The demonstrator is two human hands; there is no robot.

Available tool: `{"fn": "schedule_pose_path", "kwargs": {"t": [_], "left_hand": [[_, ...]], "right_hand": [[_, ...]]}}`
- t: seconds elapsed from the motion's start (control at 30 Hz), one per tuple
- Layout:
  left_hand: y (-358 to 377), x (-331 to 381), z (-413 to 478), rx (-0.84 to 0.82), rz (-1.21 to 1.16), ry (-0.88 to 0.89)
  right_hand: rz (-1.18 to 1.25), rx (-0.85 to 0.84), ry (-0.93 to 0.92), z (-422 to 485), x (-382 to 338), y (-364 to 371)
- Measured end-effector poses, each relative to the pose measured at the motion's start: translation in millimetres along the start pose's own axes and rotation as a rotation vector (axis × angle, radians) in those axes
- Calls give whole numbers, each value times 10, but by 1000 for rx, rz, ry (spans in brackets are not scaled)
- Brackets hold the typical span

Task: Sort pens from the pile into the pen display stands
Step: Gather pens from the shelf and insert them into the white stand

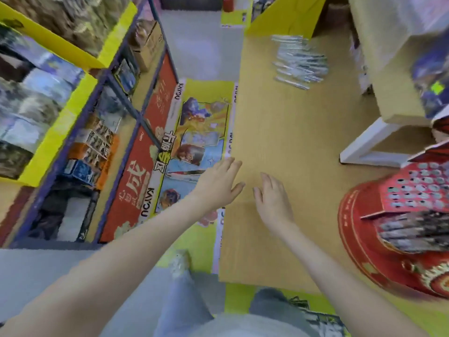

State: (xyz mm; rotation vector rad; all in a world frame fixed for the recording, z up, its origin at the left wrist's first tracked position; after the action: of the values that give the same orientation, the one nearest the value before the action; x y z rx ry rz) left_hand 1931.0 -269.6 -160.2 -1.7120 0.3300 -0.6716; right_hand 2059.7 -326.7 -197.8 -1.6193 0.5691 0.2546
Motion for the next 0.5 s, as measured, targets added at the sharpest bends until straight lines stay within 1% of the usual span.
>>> {"fn": "schedule_pose_path", "kwargs": {"t": [0.17,0.23,0.37,0.5], "left_hand": [[-326,-731,310,-67,27,161],[-396,-964,499,-89,50,214],[-507,-1155,923,-106,79,317],[-502,-1196,1390,-157,91,401]], "right_hand": [[7,87,317,403,-266,215],[23,118,416,513,-343,267],[7,131,557,711,-407,361],[7,153,684,968,-301,396]]}}
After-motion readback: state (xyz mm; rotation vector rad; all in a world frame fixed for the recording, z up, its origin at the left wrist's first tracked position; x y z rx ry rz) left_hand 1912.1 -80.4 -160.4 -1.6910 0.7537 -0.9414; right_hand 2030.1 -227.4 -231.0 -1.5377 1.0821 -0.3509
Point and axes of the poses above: each hand's wrist, its own z-axis towards the middle knuckle, its own y-axis out of the palm, x = y × z, the point moved 6 cm from there along z, towards the middle knuckle, and after that the axes turned 2 degrees about -z, right-handed, at the moved point
